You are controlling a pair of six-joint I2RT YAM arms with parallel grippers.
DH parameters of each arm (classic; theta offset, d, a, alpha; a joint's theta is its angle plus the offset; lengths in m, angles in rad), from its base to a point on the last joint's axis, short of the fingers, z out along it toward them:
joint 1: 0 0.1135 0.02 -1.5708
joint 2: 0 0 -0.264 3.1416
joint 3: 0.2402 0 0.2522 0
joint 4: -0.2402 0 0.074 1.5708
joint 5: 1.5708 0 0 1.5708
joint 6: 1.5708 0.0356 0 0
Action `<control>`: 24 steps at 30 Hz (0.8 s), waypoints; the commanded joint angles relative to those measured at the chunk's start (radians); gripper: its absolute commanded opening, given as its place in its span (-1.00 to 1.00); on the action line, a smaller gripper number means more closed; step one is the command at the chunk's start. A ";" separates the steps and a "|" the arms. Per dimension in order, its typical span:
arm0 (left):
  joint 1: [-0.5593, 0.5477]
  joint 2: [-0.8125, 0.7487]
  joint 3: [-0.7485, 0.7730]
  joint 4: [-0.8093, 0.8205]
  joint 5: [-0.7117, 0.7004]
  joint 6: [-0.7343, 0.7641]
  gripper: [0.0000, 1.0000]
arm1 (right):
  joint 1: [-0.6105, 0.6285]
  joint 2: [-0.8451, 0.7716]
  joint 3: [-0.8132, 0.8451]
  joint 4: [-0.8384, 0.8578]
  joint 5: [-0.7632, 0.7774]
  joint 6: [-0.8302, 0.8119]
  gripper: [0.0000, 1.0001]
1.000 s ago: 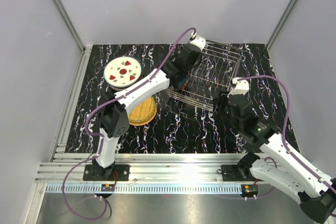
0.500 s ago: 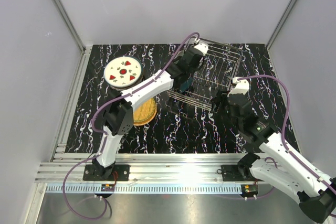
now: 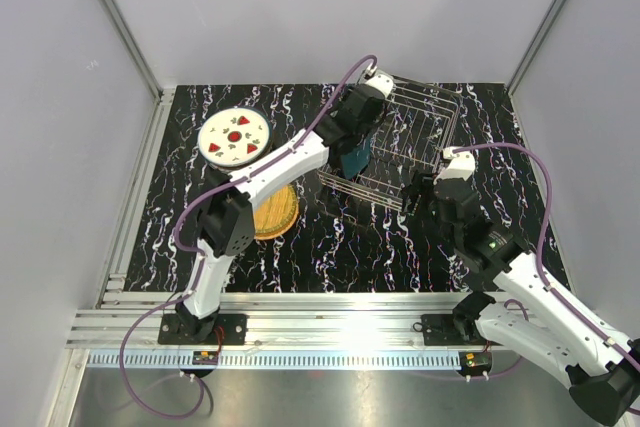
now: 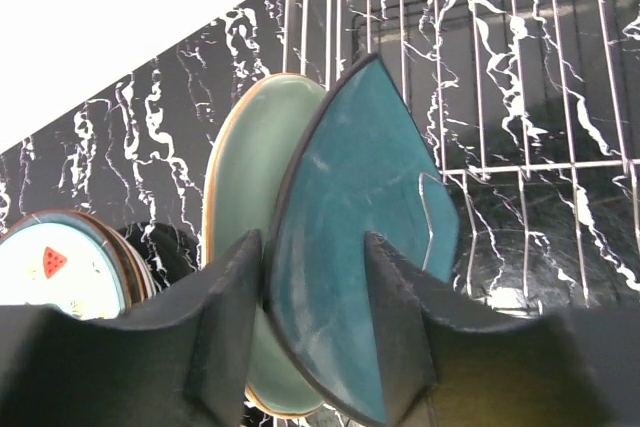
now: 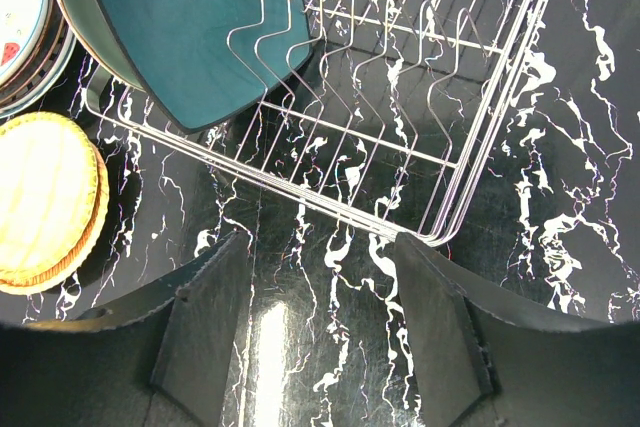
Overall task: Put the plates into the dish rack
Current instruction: Insert the plate into the dish rack
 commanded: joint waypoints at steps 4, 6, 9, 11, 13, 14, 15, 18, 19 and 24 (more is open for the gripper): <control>-0.001 -0.080 0.052 0.039 -0.028 0.004 0.25 | -0.008 -0.003 0.000 0.031 0.022 -0.005 0.38; -0.001 -0.112 0.055 0.038 -0.018 -0.007 0.33 | -0.008 -0.001 0.001 0.030 0.018 -0.005 0.39; -0.001 -0.164 0.069 0.028 0.000 -0.011 0.45 | -0.008 -0.001 0.001 0.030 0.010 -0.003 0.41; -0.001 -0.204 0.086 0.012 0.008 -0.017 0.52 | -0.008 0.002 0.009 0.028 -0.005 -0.005 0.42; -0.001 -0.238 0.083 0.000 0.015 -0.023 0.53 | -0.008 0.008 0.018 0.025 -0.016 -0.008 0.43; -0.001 -0.279 0.076 -0.001 0.029 -0.028 0.54 | -0.008 0.013 0.021 0.025 -0.040 -0.009 0.45; -0.001 -0.302 0.066 -0.003 0.037 -0.028 0.54 | -0.008 0.014 0.029 0.025 -0.059 -0.009 0.45; -0.001 -0.421 -0.059 0.023 0.057 -0.077 0.56 | -0.010 0.033 0.037 0.045 -0.151 0.001 0.44; -0.003 -0.454 -0.097 0.029 0.055 -0.083 0.56 | -0.008 0.045 0.035 0.068 -0.175 0.006 0.43; 0.011 -0.671 -0.392 0.055 -0.038 -0.112 0.60 | -0.008 0.099 0.025 0.155 -0.387 0.049 0.23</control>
